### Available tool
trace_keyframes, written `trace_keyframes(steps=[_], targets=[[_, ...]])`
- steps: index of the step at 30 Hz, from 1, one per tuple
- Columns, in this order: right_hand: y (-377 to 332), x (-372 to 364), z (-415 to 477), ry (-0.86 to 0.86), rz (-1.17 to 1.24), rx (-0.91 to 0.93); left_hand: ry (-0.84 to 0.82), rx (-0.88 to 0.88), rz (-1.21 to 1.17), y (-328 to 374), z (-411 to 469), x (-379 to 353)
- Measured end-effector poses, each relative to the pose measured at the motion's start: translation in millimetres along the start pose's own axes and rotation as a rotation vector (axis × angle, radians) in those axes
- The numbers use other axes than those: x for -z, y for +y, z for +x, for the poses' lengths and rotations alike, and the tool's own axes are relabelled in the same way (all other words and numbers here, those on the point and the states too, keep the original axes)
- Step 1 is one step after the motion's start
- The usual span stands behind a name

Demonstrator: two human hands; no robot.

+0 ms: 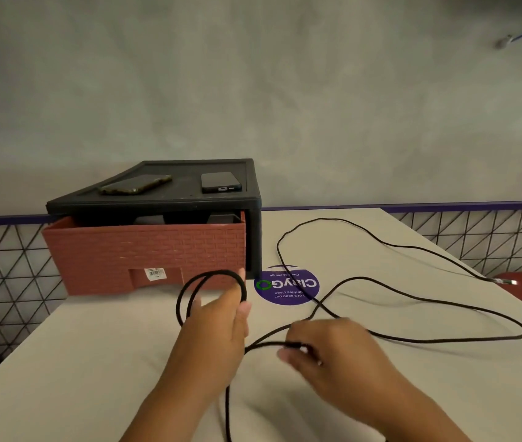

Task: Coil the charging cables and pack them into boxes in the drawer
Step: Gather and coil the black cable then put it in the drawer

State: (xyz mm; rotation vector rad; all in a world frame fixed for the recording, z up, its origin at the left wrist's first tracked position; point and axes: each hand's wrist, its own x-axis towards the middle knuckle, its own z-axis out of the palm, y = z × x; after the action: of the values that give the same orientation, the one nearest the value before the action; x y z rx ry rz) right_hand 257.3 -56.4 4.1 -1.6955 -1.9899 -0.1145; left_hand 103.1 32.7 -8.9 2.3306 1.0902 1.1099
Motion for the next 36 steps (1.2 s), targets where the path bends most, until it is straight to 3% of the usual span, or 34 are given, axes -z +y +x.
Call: trace_keyframes(steps=[2, 5, 10, 15, 21, 24, 26, 28, 30, 33, 36], targets=[[15, 5, -2, 0.2, -0.063, 0.03, -0.074, -0.008, 0.162, 1, 0, -1], [38, 11, -4, 0.309, -0.137, -0.031, -0.11, 0.02, 0.054, 7, -2, 3], [78, 10, -10, 0.455, -0.273, -0.363, -0.301, 0.116, -0.469, 17, -3, 11], [90, 0, -10, 0.451, -0.221, -0.45, -0.343, 0.294, -0.964, 29, -3, 24], [87, -3, -4, 0.261, 0.036, -0.588, -0.297, 0.371, -1.448, 15, 1, 27], [82, 1, -3, 0.111, 0.338, -0.607, -0.36, 0.312, -1.76, 2, 5, 27], [75, 6, -3, -0.077, 0.532, -0.517, -0.569, 0.218, -1.979, -8, 12, 21], [66, 14, -5, -0.297, 0.659, -0.415, -0.477, 0.339, -1.964, -17, 5, 23], [60, 20, -6, -0.416, 0.767, -0.319, -0.473, 0.312, -1.976, -31, 4, 22], [57, 29, -9, -0.384, 0.942, -0.234, -0.476, 0.213, -1.996, -39, 8, 23], [61, 35, -11, -0.246, 1.04, -0.231, -0.356, 0.218, -1.951, -47, 12, 28]])
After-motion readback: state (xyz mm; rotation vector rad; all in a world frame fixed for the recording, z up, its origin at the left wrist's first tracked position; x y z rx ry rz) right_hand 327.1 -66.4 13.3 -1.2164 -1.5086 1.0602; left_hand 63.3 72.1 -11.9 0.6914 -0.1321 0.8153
